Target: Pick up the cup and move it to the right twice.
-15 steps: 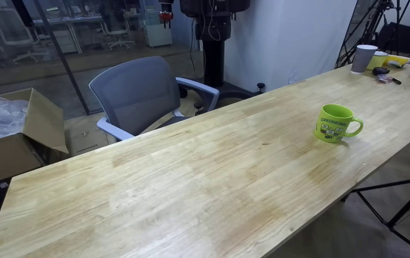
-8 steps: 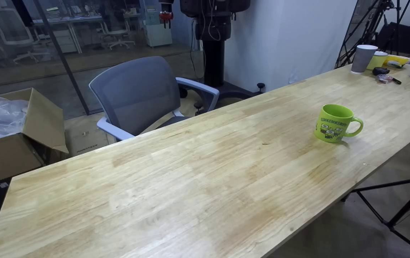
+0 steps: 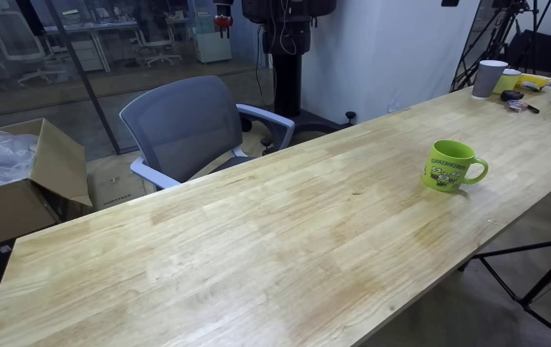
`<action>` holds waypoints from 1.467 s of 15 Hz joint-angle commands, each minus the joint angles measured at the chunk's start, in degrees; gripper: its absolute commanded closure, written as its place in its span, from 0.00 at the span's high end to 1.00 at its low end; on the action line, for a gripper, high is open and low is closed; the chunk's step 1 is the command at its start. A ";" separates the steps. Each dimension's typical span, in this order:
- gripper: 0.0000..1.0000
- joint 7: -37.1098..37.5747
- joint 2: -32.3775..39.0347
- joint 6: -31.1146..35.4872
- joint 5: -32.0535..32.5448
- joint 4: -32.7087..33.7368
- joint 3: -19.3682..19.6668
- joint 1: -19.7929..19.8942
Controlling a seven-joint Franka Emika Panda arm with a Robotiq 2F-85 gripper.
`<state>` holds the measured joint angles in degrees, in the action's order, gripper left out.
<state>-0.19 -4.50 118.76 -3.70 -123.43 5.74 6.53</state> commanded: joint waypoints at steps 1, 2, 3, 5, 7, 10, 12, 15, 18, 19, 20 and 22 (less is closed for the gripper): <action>1.00 0.38 1.91 -0.29 2.09 2.08 1.09 0.86; 1.00 0.38 2.18 -0.29 2.43 2.24 1.38 1.16; 1.00 0.41 2.40 -0.21 3.01 2.36 1.65 1.42; 1.00 0.37 2.72 0.20 4.03 2.53 2.19 2.01; 1.00 0.16 2.97 0.63 4.34 2.66 2.79 2.59; 1.00 0.22 3.20 0.22 4.16 2.87 3.46 3.14; 1.00 -0.09 2.45 0.66 3.55 1.27 3.39 3.03; 1.00 -0.10 2.46 0.42 3.48 1.35 3.44 3.07; 1.00 -0.10 2.46 0.41 3.48 1.36 3.44 3.06; 1.00 -0.10 2.46 0.40 3.47 1.37 3.44 3.06; 1.00 -0.09 2.46 0.40 3.47 1.37 3.44 3.06; 1.00 -0.10 3.51 1.30 3.74 0.85 3.55 3.18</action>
<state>-0.26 -1.97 119.44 -0.15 -122.42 9.02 9.73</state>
